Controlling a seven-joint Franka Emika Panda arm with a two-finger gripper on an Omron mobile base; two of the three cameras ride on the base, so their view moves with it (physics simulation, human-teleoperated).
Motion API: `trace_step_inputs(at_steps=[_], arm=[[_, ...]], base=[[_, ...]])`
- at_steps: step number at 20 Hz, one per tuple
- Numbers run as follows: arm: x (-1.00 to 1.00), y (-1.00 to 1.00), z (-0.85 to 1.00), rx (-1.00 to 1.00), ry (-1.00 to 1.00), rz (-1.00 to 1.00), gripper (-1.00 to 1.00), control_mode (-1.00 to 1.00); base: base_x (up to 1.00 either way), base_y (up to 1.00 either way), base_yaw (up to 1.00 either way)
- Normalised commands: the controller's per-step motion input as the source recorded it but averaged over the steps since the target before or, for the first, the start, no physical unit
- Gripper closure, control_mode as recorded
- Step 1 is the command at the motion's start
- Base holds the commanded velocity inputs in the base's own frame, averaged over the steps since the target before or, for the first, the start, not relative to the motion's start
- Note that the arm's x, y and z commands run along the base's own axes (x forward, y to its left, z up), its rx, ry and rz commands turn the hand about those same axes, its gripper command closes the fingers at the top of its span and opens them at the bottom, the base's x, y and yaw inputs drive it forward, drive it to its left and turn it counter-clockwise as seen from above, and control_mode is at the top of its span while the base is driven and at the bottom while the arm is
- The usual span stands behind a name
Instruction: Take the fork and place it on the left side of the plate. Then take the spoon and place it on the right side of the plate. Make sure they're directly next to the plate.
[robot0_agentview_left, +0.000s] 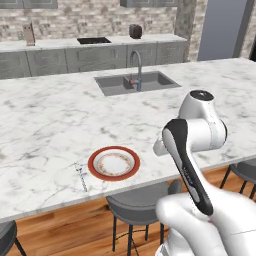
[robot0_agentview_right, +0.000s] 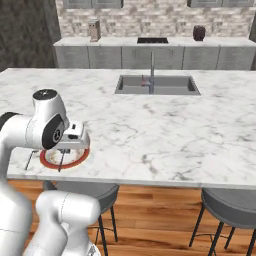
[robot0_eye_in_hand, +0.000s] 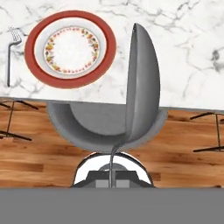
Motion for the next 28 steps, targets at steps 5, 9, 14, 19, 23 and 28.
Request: trace_step_inputs(at_steps=[5, 9, 14, 19, 23, 28], arm=[[0.5, 0.0, -0.59, 0.0, 0.0, 0.0, 1.0, -1.0], [0.33, 0.0, -0.56, 0.0, -0.01, 0.0, 1.0, -1.0], [0.34, 0.0, -0.33, 0.0, -0.03, -0.04, 1.0, -1.0], [0.58, 0.0, -0.22, 0.0, 0.0, -0.09, 1.0, -1.0], [0.59, 0.0, -0.23, 0.0, 0.0, -0.08, 1.0, -1.0], [0.42, 0.0, -0.27, 0.0, 0.0, -0.05, 1.0, -1.0]], base=[[0.0, 0.0, 0.0], [0.0, 0.0, 0.0], [0.0, 0.0, 0.0], [0.0, 0.0, 0.0], [0.0, 0.0, 0.0], [0.0, 0.0, 0.0]])
